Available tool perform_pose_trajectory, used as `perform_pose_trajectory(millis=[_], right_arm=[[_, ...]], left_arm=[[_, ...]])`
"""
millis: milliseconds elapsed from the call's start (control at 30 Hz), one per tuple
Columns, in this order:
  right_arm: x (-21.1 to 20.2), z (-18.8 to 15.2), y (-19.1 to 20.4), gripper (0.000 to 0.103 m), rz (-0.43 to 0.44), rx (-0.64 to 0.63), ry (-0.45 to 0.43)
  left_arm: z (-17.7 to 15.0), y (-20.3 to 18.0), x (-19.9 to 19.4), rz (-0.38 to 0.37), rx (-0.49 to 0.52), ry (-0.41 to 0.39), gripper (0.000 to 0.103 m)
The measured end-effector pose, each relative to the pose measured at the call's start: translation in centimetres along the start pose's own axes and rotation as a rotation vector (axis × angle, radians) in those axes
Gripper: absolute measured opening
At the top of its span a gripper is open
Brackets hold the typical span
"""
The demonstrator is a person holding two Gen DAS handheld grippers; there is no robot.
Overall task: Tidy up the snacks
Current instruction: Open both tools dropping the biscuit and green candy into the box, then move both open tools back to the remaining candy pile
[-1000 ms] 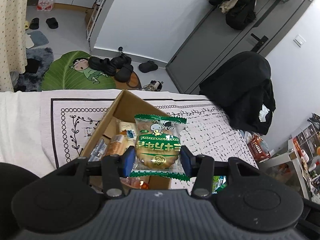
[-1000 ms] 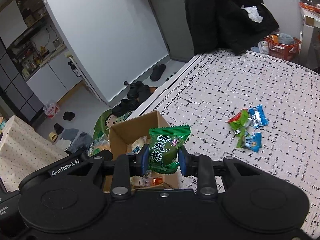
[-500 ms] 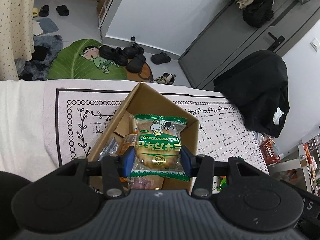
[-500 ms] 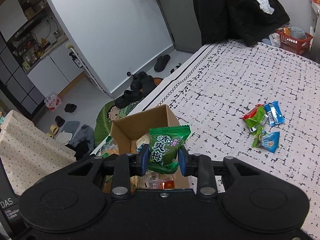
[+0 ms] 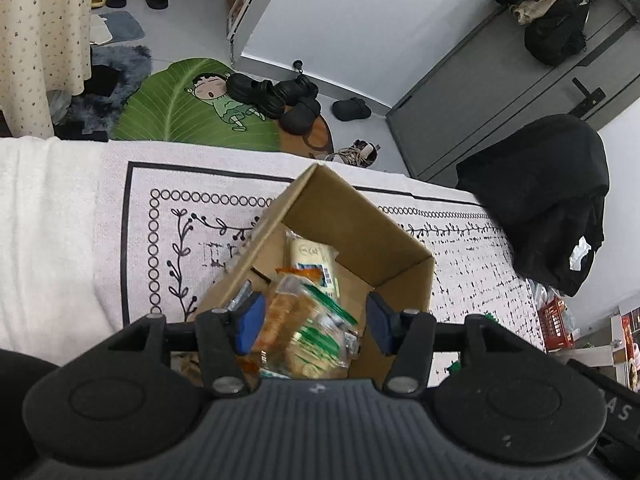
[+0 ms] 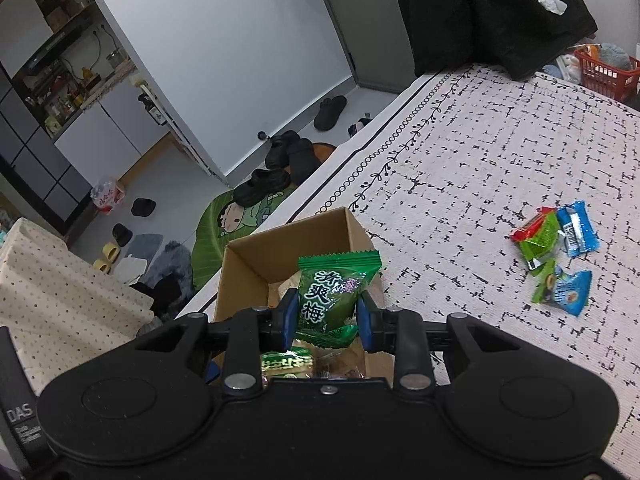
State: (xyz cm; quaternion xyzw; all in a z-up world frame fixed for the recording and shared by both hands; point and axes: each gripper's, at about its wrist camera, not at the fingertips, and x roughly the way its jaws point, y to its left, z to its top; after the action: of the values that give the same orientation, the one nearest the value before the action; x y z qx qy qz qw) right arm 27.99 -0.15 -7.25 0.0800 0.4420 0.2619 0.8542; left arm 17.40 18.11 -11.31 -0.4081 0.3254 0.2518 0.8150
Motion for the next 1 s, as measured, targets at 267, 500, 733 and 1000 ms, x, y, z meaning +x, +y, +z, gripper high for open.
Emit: perform_pose_trajectory(millis=[267, 500, 733, 1000], right_arm=[[0.8, 1.1, 1.2, 0.030, 0.023, -0.002, -0.007], [-0.1, 1.6, 1.5, 0.045, 0.055, -0.002, -0.030], [-2.0, 0.7, -0.4, 0.050, 0.016, 0.020, -0.045], [-4.7, -0.4, -2.9, 0.061, -0.016, 0.034, -0.079]], left_arm=[[1.4, 0.9, -0.8, 0.020, -0.033, -0.021, 0.063], [1.5, 1.3, -1.3, 0.025, -0.051, -0.026, 0.065], [0.7, 0.3, -2.3, 0.039, -0.025, -0.031, 0.077], [-0.8, -1.1, -3.4, 0.013, 0.020, -0.029, 0.086]])
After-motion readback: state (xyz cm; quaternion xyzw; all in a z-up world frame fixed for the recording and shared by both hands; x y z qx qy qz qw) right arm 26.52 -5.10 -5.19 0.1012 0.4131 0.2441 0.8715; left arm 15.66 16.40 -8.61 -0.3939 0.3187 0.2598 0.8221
